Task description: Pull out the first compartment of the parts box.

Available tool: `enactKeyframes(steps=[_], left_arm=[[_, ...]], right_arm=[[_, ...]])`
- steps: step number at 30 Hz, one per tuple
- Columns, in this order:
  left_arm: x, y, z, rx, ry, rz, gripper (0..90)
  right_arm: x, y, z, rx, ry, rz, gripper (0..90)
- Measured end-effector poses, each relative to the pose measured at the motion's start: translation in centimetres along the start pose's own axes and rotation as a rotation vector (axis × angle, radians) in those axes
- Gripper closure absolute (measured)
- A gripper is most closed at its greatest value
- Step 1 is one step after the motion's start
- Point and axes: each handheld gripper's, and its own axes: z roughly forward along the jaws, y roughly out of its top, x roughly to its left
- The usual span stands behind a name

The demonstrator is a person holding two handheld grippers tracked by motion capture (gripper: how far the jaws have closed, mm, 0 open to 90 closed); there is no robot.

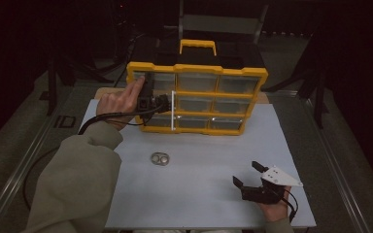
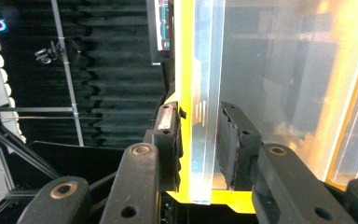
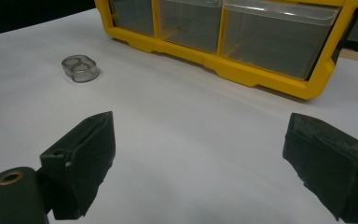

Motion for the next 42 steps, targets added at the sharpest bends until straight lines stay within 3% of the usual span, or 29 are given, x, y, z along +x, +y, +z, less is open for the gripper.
enactKeyframes(steps=[6, 13, 42], left_arm=[[0.1, 0.2, 0.0, 0.003, -0.018, 0.027, 77.3], [-0.2, 0.2, 0.0, 0.006, -0.002, 0.047, 78.5], [-0.2, 0.1, -1.5, -0.006, -0.005, 0.025, 79.8]], right_arm=[[0.0, 0.0, 0.0, -0.003, 0.0, 0.001, 9.6], [0.0, 0.0, 0.0, -0.003, 0.0, 0.002, 9.7], [0.0, 0.0, -0.1, -0.005, 0.001, 0.008, 9.7]])
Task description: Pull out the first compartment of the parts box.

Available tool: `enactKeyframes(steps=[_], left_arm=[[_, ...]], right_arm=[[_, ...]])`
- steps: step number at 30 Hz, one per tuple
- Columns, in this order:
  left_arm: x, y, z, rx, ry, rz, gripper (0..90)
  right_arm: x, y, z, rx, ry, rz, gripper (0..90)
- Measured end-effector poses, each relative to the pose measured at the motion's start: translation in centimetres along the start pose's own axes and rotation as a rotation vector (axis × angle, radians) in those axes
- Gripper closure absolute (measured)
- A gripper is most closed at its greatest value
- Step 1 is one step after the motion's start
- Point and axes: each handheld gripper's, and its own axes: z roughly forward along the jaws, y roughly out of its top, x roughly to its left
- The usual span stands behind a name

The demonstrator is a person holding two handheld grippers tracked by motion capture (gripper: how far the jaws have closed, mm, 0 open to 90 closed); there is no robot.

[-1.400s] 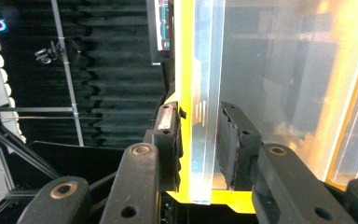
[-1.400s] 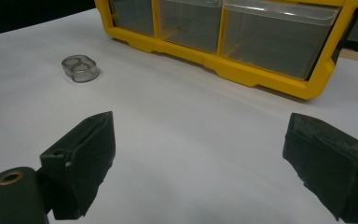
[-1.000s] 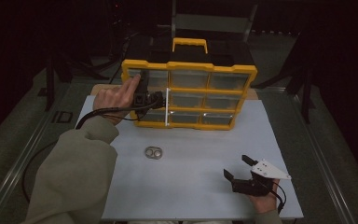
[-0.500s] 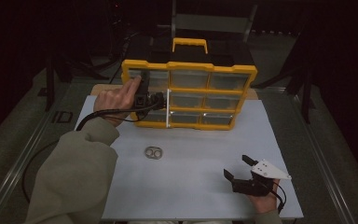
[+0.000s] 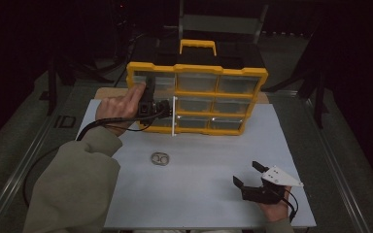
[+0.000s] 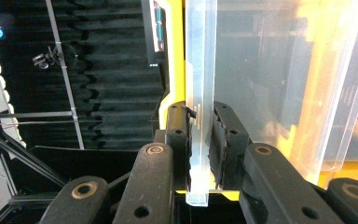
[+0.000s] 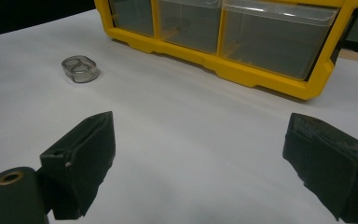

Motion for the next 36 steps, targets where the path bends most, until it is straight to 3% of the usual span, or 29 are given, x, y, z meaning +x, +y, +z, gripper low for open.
enactKeyframes(steps=[36], left_arm=[[-0.1, -0.4, -3.2, -0.025, 0.015, 0.014, 79.8]], right_arm=[[0.0, 0.0, 0.1, 0.004, 0.0, -0.005, 9.7]])
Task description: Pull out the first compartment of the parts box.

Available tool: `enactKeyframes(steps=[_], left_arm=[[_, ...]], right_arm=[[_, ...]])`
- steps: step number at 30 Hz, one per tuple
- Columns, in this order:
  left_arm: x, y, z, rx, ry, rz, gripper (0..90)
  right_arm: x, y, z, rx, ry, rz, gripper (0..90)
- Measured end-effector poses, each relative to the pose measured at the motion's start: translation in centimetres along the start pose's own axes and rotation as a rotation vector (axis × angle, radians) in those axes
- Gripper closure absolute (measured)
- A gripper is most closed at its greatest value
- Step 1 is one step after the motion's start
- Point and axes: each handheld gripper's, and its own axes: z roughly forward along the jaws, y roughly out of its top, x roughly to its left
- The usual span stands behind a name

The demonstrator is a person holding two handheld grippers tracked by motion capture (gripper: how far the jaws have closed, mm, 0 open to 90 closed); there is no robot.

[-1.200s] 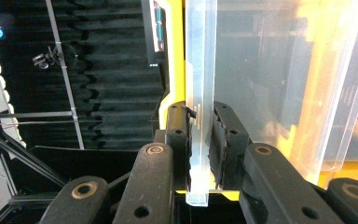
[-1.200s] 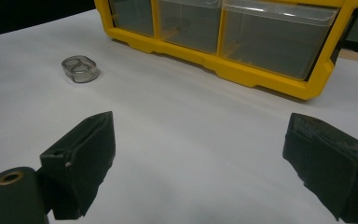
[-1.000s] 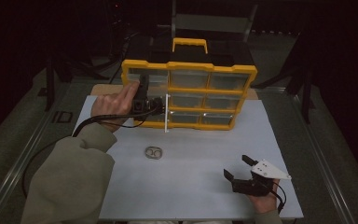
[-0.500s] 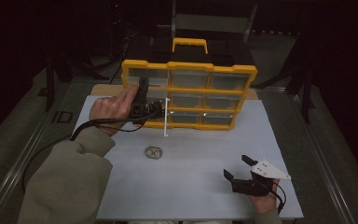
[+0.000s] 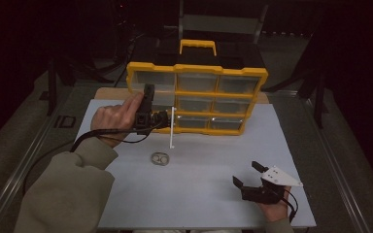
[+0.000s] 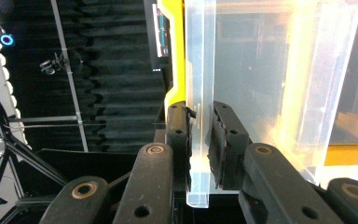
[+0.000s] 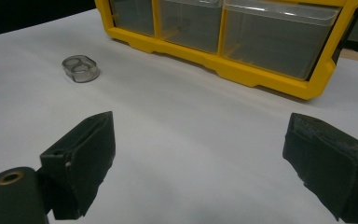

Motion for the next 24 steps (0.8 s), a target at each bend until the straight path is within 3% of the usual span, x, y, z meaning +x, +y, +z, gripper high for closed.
enactKeyframes(steps=[24], left_arm=[[0.0, -0.1, -1.7, -0.006, 0.001, -0.005, 79.9]], right_arm=[[0.0, 0.0, -0.1, -0.001, 0.0, 0.002, 9.7]])
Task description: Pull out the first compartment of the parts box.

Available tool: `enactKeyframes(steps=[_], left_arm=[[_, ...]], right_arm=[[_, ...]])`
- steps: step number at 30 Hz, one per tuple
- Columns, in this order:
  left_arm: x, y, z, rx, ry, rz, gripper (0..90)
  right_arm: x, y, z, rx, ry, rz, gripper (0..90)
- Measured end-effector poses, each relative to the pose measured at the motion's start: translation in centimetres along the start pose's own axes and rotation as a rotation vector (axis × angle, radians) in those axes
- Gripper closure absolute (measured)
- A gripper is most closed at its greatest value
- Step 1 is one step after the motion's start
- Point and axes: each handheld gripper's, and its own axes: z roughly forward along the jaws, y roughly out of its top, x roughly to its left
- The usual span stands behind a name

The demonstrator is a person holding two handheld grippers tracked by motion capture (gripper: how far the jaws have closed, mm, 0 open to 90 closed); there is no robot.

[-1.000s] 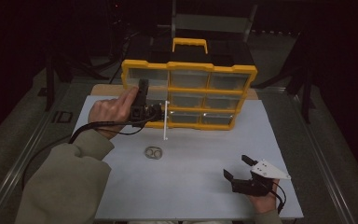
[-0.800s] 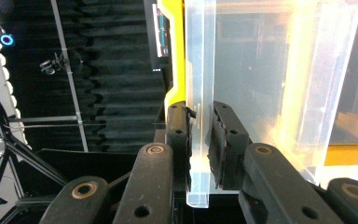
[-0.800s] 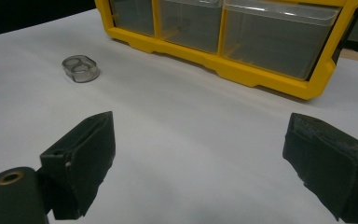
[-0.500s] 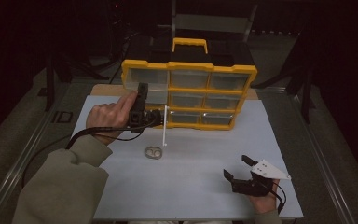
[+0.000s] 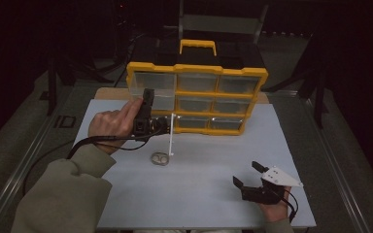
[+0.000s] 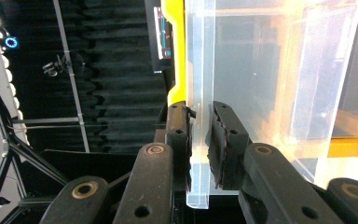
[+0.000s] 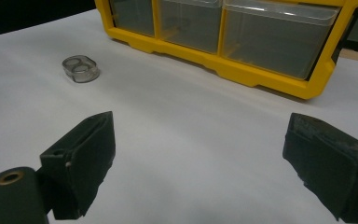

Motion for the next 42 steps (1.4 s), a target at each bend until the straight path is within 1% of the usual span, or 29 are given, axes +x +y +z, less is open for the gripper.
enactKeyframes(steps=[1, 3, 15, 18, 22, 24, 26, 28, 32, 34, 42], left_arm=[[0.1, 0.0, -0.1, -0.001, 0.001, 0.006, 79.9], [0.0, 0.0, -0.2, -0.002, 0.0, -0.003, 79.9], [-0.1, 0.1, -0.9, -0.003, 0.011, 0.012, 79.8], [-0.1, 0.0, -1.0, -0.006, 0.014, 0.009, 79.8], [-0.1, 0.0, -1.1, -0.005, 0.014, 0.017, 79.8], [-0.2, 0.0, -1.1, -0.007, 0.014, 0.013, 79.7], [-0.2, -0.1, -1.1, -0.01, 0.018, 0.018, 79.7], [-0.3, -0.2, -1.2, -0.01, 0.018, 0.012, 79.6], [-0.5, -0.1, -1.3, -0.009, 0.019, 0.022, 79.4], [-0.6, -0.2, -1.3, -0.012, 0.019, 0.017, 79.2], [-0.7, -0.2, -1.3, -0.008, 0.025, 0.021, 78.2]], right_arm=[[0.0, 0.0, 0.0, 0.0, 0.0, 0.0, 9.6], [0.0, 0.0, 0.0, 0.001, -0.001, -0.002, 9.6], [0.1, 0.0, 0.0, -0.001, 0.0, 0.0, 9.6], [0.1, 0.0, 0.0, 0.001, 0.0, -0.001, 9.7], [0.1, 0.0, 0.1, 0.0, 0.001, -0.001, 9.7], [0.1, 0.0, 0.1, 0.0, 0.0, 0.001, 9.7], [0.0, 0.0, 0.0, -0.002, -0.001, 0.001, 9.7], [0.0, 0.0, 0.1, 0.001, 0.0, 0.0, 9.6], [0.0, 0.0, 0.1, 0.0, 0.002, 0.003, 9.6], [0.0, 0.1, 0.2, 0.001, 0.004, 0.001, 9.6], [0.1, 0.0, 0.2, 0.001, 0.003, 0.001, 9.6]])
